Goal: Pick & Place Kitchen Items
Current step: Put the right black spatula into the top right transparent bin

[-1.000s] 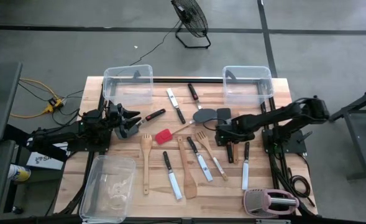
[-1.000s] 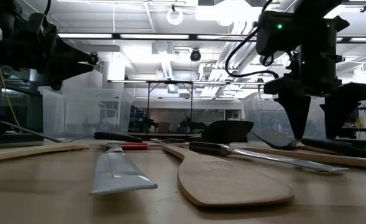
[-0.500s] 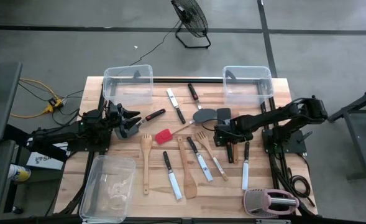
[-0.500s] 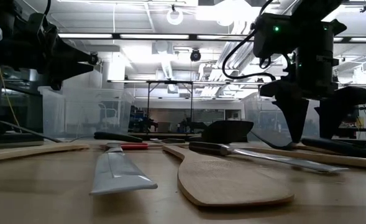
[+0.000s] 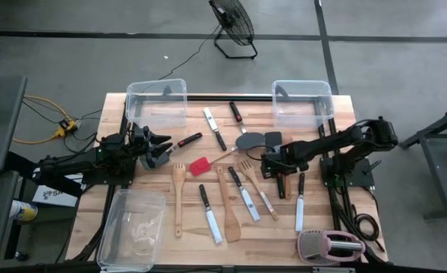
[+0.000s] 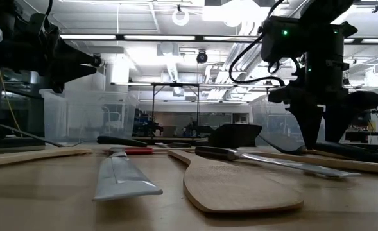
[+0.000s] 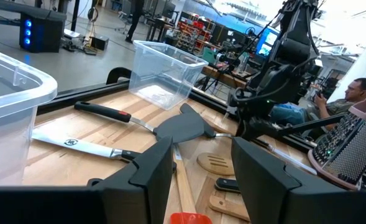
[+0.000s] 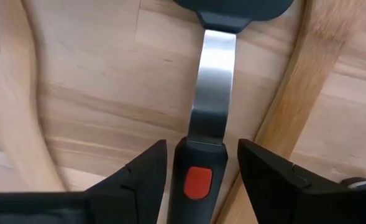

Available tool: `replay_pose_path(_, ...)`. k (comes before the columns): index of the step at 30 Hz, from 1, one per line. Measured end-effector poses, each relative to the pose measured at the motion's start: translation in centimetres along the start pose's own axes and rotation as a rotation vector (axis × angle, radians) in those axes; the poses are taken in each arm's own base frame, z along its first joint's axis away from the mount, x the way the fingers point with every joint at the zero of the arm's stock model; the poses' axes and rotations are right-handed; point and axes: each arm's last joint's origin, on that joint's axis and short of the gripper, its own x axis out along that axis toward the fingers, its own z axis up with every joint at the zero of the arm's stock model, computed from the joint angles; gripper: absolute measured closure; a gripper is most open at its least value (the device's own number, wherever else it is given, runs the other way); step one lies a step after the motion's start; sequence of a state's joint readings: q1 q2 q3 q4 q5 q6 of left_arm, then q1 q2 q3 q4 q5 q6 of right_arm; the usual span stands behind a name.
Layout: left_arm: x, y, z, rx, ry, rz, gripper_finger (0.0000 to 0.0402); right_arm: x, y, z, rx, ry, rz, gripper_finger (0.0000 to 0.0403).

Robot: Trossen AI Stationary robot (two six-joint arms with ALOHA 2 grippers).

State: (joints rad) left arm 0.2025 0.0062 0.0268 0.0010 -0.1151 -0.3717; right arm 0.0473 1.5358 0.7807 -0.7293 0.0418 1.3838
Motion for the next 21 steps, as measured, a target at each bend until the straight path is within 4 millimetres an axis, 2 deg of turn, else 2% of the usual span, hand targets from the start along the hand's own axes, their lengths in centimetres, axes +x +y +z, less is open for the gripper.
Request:
replay_pose_path(14,0.0,0.0,0.0,0.0,0.0,0.0,0.0239,0.75,0.39,-0.27,-0.012,0.01,-0.005,0.0217)
replay_pose_path(17,0.0,0.0,-0.01,0.0,0.0,0.0,0.0239,0.75,0.38,-0.31,-0.012,0.019,-0.004,0.0235)
replay_pose_path(21,0.0,0.0,0.0,0.0,0.0,0.0,0.0239,0.75,0.3,-0.32,-0.007,0.023,-0.013,0.0281)
